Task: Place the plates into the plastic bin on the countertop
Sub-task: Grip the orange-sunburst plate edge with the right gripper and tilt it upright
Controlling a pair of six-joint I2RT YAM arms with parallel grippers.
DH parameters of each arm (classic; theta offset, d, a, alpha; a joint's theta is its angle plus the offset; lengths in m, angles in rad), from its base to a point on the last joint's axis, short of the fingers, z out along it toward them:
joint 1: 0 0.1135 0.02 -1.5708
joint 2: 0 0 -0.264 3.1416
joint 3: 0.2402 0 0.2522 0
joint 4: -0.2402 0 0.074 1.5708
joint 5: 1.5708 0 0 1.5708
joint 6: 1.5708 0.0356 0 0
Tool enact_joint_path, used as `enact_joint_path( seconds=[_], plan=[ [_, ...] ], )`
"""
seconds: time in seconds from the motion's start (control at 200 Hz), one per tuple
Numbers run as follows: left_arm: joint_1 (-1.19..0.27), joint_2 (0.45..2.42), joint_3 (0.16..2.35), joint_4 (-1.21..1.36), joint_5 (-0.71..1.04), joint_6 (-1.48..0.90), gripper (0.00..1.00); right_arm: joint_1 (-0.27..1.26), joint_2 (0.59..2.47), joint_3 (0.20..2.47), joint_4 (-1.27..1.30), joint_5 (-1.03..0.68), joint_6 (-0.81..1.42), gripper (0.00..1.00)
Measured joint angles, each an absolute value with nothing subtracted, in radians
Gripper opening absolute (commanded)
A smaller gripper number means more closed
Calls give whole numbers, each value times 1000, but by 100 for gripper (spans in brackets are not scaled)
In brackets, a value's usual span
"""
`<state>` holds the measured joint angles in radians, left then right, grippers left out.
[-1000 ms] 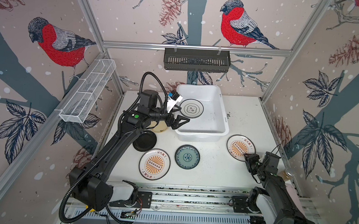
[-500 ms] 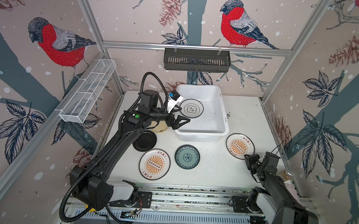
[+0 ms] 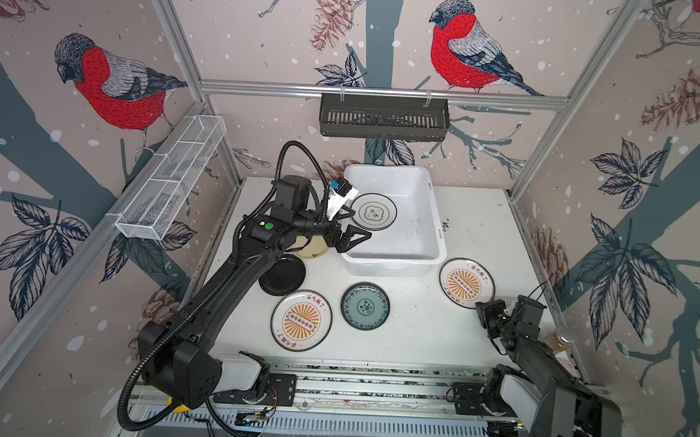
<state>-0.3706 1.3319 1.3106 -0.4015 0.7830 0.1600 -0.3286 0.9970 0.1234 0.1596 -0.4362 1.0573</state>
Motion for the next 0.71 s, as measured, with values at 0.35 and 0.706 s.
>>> enact_joint_path(
  seconds=[0.35,0.706],
  plan=[
    [-374,1345,1324,-402,782,160,96,-335,971,140,183,-457,1073,5],
    [-376,1347,1328,-405,782,160,96,-340,910,253,81,-441,1065,4]
  ],
)
